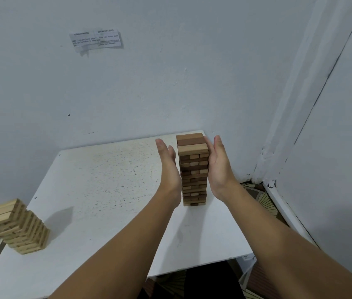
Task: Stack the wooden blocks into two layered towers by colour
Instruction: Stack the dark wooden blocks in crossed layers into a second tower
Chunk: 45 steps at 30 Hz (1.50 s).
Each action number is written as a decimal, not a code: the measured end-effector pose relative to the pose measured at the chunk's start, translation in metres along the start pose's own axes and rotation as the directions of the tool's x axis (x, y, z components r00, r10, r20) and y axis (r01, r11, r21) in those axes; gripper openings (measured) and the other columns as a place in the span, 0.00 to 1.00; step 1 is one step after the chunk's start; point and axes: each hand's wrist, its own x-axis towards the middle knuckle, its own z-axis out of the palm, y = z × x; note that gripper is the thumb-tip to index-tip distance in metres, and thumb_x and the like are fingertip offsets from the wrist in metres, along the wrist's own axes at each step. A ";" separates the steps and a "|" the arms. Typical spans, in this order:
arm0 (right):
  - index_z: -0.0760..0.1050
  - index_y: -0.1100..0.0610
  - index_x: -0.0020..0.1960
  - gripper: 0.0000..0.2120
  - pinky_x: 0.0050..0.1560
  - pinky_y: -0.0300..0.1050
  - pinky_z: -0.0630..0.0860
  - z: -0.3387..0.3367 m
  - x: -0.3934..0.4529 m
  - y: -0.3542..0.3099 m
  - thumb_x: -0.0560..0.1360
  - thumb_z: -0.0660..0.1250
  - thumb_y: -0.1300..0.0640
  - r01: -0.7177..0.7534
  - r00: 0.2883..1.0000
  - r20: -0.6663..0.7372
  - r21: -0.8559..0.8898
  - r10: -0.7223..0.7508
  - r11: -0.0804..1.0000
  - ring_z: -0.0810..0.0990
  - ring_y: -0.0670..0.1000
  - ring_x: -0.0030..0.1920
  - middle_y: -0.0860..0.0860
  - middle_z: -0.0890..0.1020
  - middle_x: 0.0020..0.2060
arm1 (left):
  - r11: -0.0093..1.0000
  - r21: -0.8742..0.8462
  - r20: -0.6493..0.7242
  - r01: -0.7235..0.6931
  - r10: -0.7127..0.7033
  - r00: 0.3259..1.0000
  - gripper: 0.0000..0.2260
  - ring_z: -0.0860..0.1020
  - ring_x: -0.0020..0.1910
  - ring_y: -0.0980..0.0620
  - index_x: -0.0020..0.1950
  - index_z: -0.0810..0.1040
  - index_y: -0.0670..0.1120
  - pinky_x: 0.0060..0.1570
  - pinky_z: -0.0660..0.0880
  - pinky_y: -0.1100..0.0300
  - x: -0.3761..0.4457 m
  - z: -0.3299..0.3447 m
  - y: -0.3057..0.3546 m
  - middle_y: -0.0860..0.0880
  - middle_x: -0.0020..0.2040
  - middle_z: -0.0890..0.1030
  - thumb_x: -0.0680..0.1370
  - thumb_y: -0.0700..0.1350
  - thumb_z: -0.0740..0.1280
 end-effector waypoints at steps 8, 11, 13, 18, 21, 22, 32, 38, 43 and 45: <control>0.74 0.53 0.74 0.34 0.57 0.43 0.80 0.002 -0.004 -0.003 0.85 0.41 0.35 0.008 0.999 0.039 0.018 -0.008 1.000 0.83 0.50 0.63 0.54 0.84 0.62 | 0.998 0.011 0.036 -0.059 0.058 0.998 0.48 0.79 0.68 0.50 0.74 0.75 0.53 0.63 0.75 0.52 0.003 0.006 -0.003 0.51 0.66 0.83 0.71 0.82 0.40; 0.73 0.52 0.74 0.34 0.63 0.47 0.77 0.002 -0.001 -0.001 0.85 0.41 0.34 0.012 0.999 0.040 0.022 -0.013 1.000 0.82 0.50 0.64 0.53 0.84 0.63 | 0.998 -0.014 0.052 -0.069 0.069 0.996 0.44 0.81 0.64 0.51 0.69 0.80 0.52 0.61 0.76 0.52 0.001 0.009 -0.003 0.50 0.61 0.85 0.76 0.77 0.38; 0.73 0.52 0.74 0.34 0.61 0.44 0.78 0.001 -0.001 0.000 0.85 0.41 0.35 0.013 0.999 0.037 0.013 -0.013 1.000 0.82 0.49 0.64 0.53 0.84 0.63 | 0.998 -0.014 0.043 -0.065 0.066 0.997 0.44 0.82 0.62 0.52 0.68 0.80 0.52 0.57 0.76 0.54 0.001 0.009 -0.004 0.50 0.60 0.85 0.77 0.76 0.38; 0.63 0.48 0.81 0.34 0.78 0.53 0.65 -0.003 0.003 0.003 0.83 0.43 0.31 0.026 1.000 -0.006 0.025 -0.026 0.999 0.72 0.48 0.75 0.48 0.74 0.75 | 1.000 -0.011 0.034 -0.028 0.028 0.999 0.44 0.69 0.74 0.55 0.83 0.62 0.56 0.62 0.65 0.58 0.000 0.005 -0.004 0.56 0.78 0.69 0.74 0.78 0.39; 0.67 0.49 0.79 0.32 0.67 0.42 0.76 -0.005 0.001 0.002 0.85 0.42 0.35 0.053 0.999 -0.004 0.020 -0.053 0.998 0.76 0.46 0.71 0.48 0.78 0.71 | 0.999 -0.003 0.025 -0.049 0.049 0.998 0.45 0.64 0.79 0.53 0.83 0.59 0.60 0.62 0.62 0.57 -0.001 0.004 -0.006 0.56 0.80 0.67 0.71 0.80 0.40; 0.71 0.50 0.76 0.31 0.58 0.38 0.79 -0.003 -0.002 0.001 0.85 0.41 0.36 0.047 0.999 0.015 0.020 -0.047 0.999 0.80 0.46 0.66 0.50 0.81 0.67 | 0.998 0.003 0.028 -0.062 0.062 0.998 0.47 0.66 0.78 0.52 0.82 0.61 0.60 0.61 0.65 0.58 0.000 0.004 -0.007 0.54 0.79 0.70 0.69 0.82 0.41; 0.75 0.54 0.72 0.32 0.50 0.36 0.80 0.003 -0.011 -0.002 0.86 0.40 0.39 0.086 0.994 0.062 0.003 -0.086 0.996 0.85 0.48 0.59 0.53 0.85 0.60 | 0.990 -0.001 0.038 -0.138 0.138 0.990 0.42 0.82 0.63 0.54 0.69 0.79 0.51 0.65 0.76 0.55 -0.009 0.012 -0.006 0.51 0.61 0.85 0.77 0.74 0.39; 0.71 0.52 0.76 0.32 0.61 0.41 0.80 -0.002 -0.006 0.002 0.86 0.40 0.37 0.086 0.996 0.032 -0.004 -0.086 0.996 0.81 0.48 0.65 0.53 0.82 0.66 | 0.994 0.036 0.046 -0.105 0.103 0.994 0.47 0.78 0.68 0.54 0.75 0.74 0.51 0.59 0.75 0.61 -0.003 0.008 -0.009 0.51 0.67 0.82 0.74 0.79 0.40; 0.64 0.45 0.81 0.42 0.81 0.56 0.57 -0.010 -0.005 0.013 0.75 0.47 0.22 0.008 1.000 -0.006 -0.059 -0.009 0.998 0.66 0.46 0.78 0.44 0.71 0.77 | 0.999 0.033 0.014 -0.024 0.023 1.000 0.43 0.58 0.80 0.58 0.84 0.57 0.57 0.66 0.54 0.62 -0.005 -0.001 -0.012 0.62 0.81 0.60 0.75 0.77 0.37; 0.64 0.44 0.81 0.48 0.82 0.58 0.53 -0.015 -0.006 0.022 0.69 0.51 0.17 -0.009 1.000 0.010 -0.073 0.009 0.997 0.63 0.46 0.80 0.43 0.69 0.78 | 1.000 0.027 0.020 -0.011 0.010 1.000 0.44 0.52 0.82 0.57 0.84 0.55 0.58 0.67 0.51 0.59 -0.006 -0.004 -0.017 0.62 0.83 0.56 0.73 0.78 0.37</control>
